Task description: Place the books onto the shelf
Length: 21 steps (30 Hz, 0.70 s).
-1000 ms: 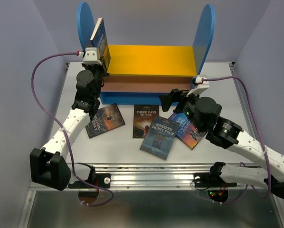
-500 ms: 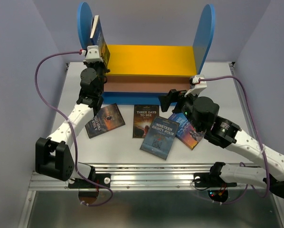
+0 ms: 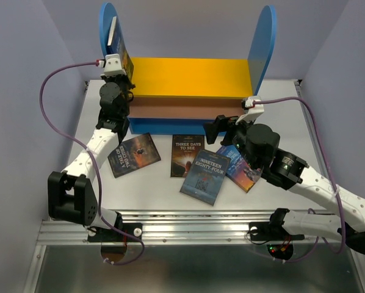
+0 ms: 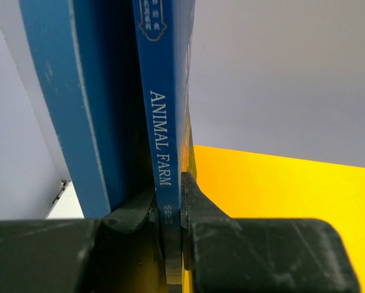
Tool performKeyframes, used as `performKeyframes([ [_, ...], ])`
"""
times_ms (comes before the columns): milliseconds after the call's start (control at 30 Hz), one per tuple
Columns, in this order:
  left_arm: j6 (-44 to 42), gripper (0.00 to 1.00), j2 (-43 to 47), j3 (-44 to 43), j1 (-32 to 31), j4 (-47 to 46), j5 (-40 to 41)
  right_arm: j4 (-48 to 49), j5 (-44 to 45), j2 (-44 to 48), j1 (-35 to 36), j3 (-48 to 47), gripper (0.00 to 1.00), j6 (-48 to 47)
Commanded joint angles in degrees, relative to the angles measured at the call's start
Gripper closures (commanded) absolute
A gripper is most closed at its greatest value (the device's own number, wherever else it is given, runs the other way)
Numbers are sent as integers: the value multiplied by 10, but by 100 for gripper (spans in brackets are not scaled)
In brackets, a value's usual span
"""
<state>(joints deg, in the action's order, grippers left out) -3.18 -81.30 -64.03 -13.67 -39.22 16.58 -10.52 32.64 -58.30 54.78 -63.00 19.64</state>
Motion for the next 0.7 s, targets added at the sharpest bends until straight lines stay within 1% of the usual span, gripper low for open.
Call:
performKeyframes([
  [0,-1,85,2,-27,4,-31,-1,10,9,4,0,-16,0,-14],
  [33,5,84,3,-27,4,-28,0,11,9,5,0,-16,0,-14],
  [100,8,75,9,-19,4,-27,-7,11,9,5,0,-19,0,-14],
  [167,12,70,11,-15,4,-28,-9,10,8,1,0,-21,0,-14],
  [200,14,68,11,-14,4,-27,-11,10,7,0,0,-21,0,-14],
  [333,23,68,14,-10,4,-22,-17,10,4,-4,0,-19,0,-14],
  [367,27,62,18,-6,4,-21,-15,11,5,-5,0,-19,0,-13],
  [533,27,60,31,5,4,-16,-7,11,3,-3,0,-20,0,-12],
  [567,45,58,36,9,4,-16,-3,10,1,-4,0,-20,0,-12],
  [667,53,56,49,17,4,-14,0,11,0,-3,0,-19,0,-7],
])
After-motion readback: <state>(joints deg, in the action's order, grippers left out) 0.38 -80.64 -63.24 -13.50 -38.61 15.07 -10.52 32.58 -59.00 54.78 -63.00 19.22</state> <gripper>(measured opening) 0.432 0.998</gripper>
